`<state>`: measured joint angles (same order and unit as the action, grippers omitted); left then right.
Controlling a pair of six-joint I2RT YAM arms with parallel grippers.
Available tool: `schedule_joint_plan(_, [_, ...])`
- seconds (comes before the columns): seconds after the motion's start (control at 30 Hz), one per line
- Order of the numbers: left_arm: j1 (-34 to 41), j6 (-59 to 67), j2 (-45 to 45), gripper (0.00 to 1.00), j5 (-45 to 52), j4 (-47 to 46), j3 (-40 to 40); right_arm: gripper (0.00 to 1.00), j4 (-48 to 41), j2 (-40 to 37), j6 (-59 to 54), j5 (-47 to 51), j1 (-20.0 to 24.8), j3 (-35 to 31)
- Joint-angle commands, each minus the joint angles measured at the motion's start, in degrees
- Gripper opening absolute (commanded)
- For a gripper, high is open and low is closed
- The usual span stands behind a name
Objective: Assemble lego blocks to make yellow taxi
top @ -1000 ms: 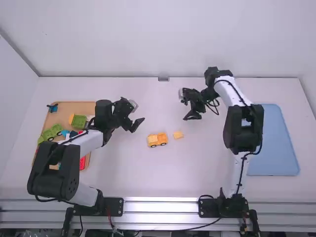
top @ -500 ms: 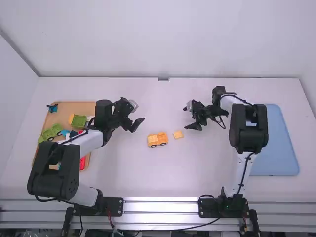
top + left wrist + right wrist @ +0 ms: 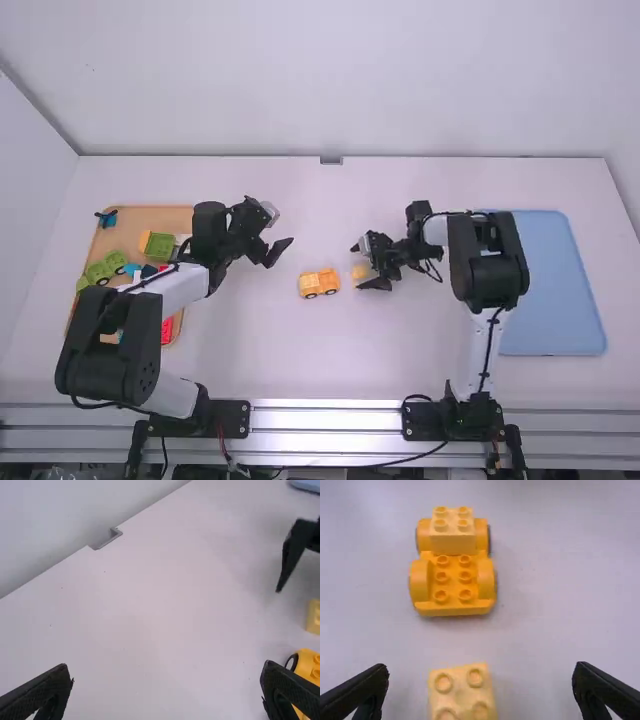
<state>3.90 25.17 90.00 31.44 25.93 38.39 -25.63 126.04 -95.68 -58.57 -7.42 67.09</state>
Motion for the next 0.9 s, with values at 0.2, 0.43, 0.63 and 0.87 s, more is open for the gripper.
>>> schedule_joint_plan(0.2, [0.3, -5.7, 0.2, 0.99, 1.1, 0.0, -0.2, 0.86, 8.0, 0.3, 5.9, 0.3, 1.5, -4.6])
schedule_joint_plan(0.43, [0.0, -4.7, 0.2, 0.99, 3.6, -1.0, -0.2, 0.8, 7.4, 0.3, 5.8, 0.3, 3.1, -4.5])
schedule_joint_plan(0.63, [0.0, 11.8, 0.2, 0.99, 17.1, -6.4, -0.2, 0.74, 6.9, 0.3, 5.8, 2.0, 2.8, -4.5])
schedule_joint_plan(0.87, [0.0, 14.8, 0.2, 0.99, 22.1, -10.1, -0.2, 0.56, 6.8, 0.3, 5.9, 3.5, 1.4, -4.5])
